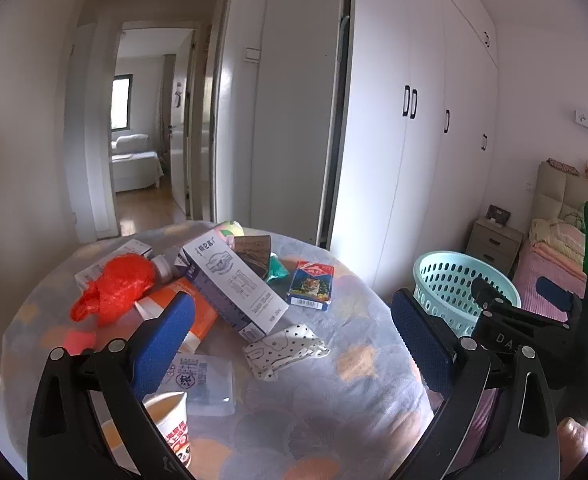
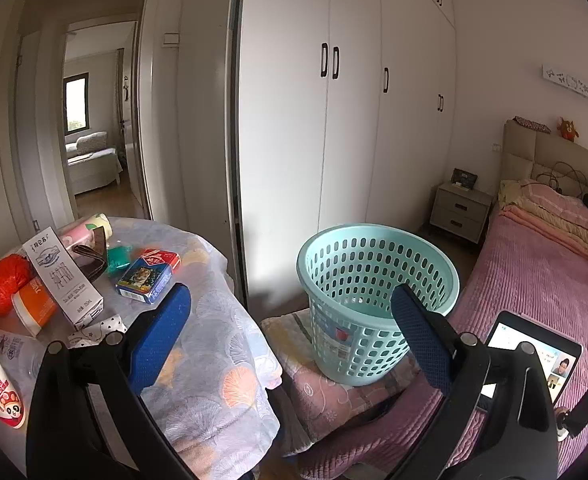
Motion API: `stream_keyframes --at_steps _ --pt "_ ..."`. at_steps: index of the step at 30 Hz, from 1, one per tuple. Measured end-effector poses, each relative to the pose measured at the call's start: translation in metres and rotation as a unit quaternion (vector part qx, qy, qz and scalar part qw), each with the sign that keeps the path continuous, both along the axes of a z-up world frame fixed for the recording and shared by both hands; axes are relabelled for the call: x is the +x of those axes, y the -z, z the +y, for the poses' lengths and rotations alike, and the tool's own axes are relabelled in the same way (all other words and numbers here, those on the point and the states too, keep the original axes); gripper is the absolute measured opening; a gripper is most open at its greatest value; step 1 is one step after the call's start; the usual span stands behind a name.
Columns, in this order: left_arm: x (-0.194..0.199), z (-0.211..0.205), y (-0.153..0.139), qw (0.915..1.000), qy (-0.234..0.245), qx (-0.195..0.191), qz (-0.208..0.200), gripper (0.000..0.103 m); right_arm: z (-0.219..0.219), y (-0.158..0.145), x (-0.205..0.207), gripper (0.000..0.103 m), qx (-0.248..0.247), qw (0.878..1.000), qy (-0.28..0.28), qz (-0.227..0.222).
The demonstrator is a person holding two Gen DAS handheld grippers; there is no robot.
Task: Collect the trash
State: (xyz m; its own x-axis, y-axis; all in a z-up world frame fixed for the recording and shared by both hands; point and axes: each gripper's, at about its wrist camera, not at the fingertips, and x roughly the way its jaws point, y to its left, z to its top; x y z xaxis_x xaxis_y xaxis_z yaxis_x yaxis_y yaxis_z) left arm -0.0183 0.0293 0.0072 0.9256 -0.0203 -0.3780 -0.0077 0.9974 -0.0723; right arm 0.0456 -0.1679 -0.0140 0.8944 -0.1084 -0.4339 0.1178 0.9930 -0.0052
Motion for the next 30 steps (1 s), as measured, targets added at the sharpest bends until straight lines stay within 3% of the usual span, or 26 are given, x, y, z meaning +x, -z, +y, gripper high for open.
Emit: stream_keyframes --at_steps 30 --pt "-0.0025 0.0007 0.0009 1.0 -0.004 0.002 -0.003 0.095 0.0 0.0007 -0.0008 0.096 0.005 1.0 0.0 0.004"
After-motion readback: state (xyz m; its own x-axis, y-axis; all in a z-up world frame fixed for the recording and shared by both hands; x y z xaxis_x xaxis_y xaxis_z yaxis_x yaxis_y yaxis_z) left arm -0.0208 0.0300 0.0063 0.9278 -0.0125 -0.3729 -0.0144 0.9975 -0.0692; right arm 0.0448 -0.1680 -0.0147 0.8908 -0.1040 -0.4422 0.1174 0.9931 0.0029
